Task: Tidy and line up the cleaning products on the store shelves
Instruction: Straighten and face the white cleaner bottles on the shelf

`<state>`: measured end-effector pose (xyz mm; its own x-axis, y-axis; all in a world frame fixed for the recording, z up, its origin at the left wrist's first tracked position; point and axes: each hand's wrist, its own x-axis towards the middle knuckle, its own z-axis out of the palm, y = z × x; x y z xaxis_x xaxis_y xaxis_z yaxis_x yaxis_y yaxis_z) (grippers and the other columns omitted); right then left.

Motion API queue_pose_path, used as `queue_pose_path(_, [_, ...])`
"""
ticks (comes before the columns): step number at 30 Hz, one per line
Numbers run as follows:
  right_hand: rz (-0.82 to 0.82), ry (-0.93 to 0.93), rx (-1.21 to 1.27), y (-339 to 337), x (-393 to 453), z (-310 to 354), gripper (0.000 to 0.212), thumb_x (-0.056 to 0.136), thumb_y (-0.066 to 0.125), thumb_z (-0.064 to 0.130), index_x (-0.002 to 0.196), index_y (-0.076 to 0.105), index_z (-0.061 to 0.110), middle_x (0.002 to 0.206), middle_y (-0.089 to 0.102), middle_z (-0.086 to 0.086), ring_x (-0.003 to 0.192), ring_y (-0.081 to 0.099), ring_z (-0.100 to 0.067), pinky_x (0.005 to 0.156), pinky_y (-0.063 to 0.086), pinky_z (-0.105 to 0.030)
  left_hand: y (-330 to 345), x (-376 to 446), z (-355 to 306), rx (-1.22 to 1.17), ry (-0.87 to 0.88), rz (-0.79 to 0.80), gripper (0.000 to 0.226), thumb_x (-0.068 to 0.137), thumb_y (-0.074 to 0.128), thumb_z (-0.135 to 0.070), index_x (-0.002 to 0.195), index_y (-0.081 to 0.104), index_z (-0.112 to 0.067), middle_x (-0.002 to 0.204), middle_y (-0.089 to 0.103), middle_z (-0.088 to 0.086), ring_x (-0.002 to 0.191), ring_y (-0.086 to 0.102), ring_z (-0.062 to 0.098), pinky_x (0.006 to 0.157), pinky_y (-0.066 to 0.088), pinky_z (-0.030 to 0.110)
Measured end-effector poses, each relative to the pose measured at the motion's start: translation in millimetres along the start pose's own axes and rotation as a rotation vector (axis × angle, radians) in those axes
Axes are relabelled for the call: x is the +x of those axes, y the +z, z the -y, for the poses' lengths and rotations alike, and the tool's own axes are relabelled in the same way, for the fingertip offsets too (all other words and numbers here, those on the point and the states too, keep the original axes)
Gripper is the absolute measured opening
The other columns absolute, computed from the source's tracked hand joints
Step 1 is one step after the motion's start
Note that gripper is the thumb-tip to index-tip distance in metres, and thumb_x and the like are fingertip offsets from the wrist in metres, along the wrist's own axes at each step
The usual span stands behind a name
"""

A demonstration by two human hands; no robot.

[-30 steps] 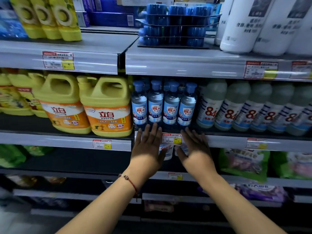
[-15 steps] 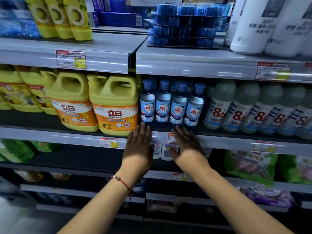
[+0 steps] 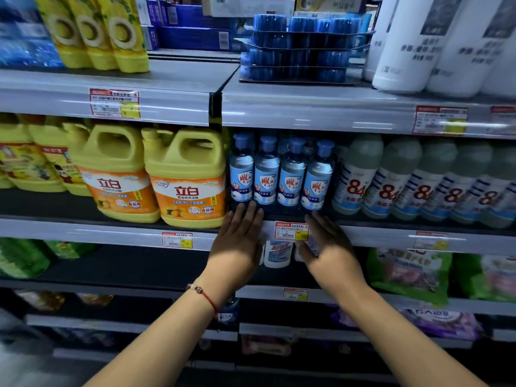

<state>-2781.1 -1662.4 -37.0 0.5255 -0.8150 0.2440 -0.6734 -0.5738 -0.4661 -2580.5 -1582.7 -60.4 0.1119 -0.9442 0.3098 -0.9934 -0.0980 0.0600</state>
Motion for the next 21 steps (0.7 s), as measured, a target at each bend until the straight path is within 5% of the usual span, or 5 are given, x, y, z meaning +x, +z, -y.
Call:
queue_pose_path(6, [0.032,0.009,-0.04,0.2,8.0,-0.5,0.069,0.092,0.043,0.049,0.153,0.039,0.017,0.162,0.03,-0.002,0.152,0.023,-0.023,0.121,0.008,-0.031,-4.3,12.8,-4.4,0.015,-0.058,0.107,0.084,0.088,-0.001,-0.053,0.16,0.015,-0.012,0.167,0.006,0.008,0.155,0.003,0.03,0.121,-0.005,0.037])
queue_pose_path(11, [0.045,0.002,-0.057,-4.8,5.8,1.2,0.065,0.101,0.053,0.041,0.157,0.029,0.02,0.165,0.022,0.001,0.154,0.014,-0.019,0.123,0.004,-0.03,-8.4,15.7,-8.9,-0.004,-0.074,0.107,0.091,0.084,-0.008,-0.058,0.16,0.012,-0.011,0.168,0.002,0.009,0.155,0.0,0.029,0.124,0.0,0.041])
queue_pose_path(16, [0.083,-0.003,-0.048,-12.1,0.2,11.8,0.067,0.102,0.051,0.041,0.159,0.021,0.026,0.167,0.013,0.008,0.154,0.005,-0.012,0.125,0.002,-0.027,4.7,9.0,-2.1,-0.027,-0.097,0.013,0.079,0.096,0.018,-0.058,0.156,0.026,-0.007,0.164,0.015,0.013,0.15,0.009,0.028,0.12,0.006,0.042])
queue_pose_path(21, [0.129,-0.062,-0.079,-7.3,3.8,31.3,0.07,0.101,0.051,0.041,0.16,0.017,0.026,0.168,0.008,0.008,0.155,0.002,-0.012,0.124,-0.002,-0.026,4.7,6.1,5.2,-0.046,-0.144,0.049,0.079,0.096,0.013,-0.062,0.16,0.001,-0.016,0.161,-0.015,-0.001,0.154,-0.007,0.027,0.12,-0.006,0.037])
